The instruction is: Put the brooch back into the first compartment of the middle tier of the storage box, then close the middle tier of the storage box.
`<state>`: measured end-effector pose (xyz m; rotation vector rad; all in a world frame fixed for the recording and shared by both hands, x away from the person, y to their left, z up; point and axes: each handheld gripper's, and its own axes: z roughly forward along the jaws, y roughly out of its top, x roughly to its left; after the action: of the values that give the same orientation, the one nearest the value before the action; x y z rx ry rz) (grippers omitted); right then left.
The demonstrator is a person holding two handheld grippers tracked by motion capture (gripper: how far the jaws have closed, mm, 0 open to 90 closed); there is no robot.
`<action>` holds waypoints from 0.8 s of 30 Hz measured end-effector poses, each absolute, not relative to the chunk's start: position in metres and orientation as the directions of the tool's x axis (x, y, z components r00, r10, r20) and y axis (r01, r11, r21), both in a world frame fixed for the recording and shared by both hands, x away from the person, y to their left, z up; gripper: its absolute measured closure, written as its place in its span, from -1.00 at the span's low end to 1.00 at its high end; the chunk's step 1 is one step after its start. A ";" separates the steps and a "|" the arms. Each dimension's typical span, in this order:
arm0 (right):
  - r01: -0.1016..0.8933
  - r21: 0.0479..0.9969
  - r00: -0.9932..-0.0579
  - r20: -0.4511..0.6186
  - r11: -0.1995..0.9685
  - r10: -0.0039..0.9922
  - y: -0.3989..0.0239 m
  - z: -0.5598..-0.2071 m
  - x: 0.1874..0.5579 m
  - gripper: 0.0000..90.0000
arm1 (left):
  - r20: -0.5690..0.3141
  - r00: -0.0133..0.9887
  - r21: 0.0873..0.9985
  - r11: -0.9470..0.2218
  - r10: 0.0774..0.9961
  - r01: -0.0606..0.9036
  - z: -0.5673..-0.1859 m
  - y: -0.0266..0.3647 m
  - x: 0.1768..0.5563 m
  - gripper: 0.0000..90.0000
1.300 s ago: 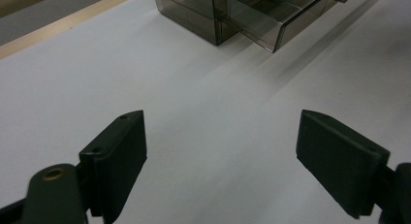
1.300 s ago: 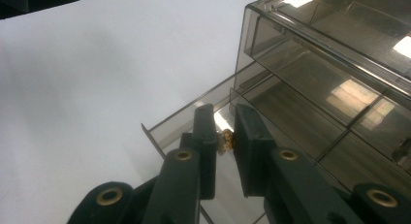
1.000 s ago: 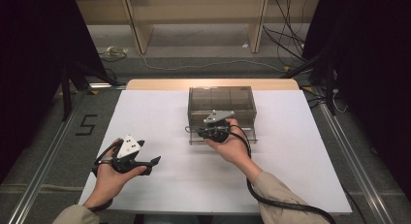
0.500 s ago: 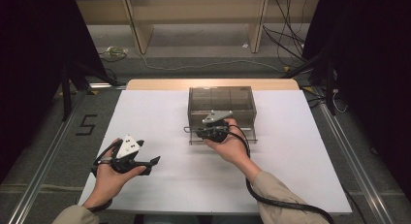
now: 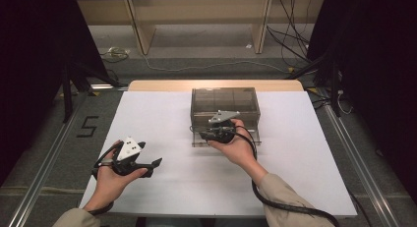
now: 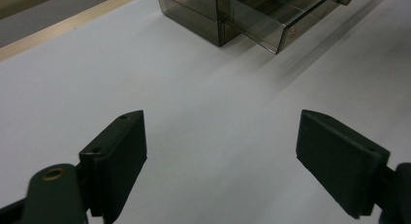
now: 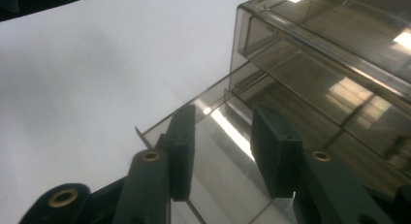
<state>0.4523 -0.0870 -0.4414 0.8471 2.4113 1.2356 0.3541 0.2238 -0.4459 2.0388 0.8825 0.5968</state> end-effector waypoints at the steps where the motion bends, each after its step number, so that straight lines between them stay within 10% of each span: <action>1: 0.365 0.813 -0.779 0.001 0.453 0.626 -0.090 -0.440 0.452 0.32 | 0.098 0.644 0.826 -0.422 0.759 0.372 -0.446 0.224 0.354 -0.59; 24: 0.385 0.836 -0.735 0.022 0.390 0.677 -0.143 -0.432 0.434 0.21 | 0.096 0.654 0.828 -0.426 0.750 0.366 -0.446 0.221 0.358 -0.58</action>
<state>0.4339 -0.1427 -0.4321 0.9264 2.3308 1.2727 0.3579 0.2205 -0.4459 2.0418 0.8658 0.5882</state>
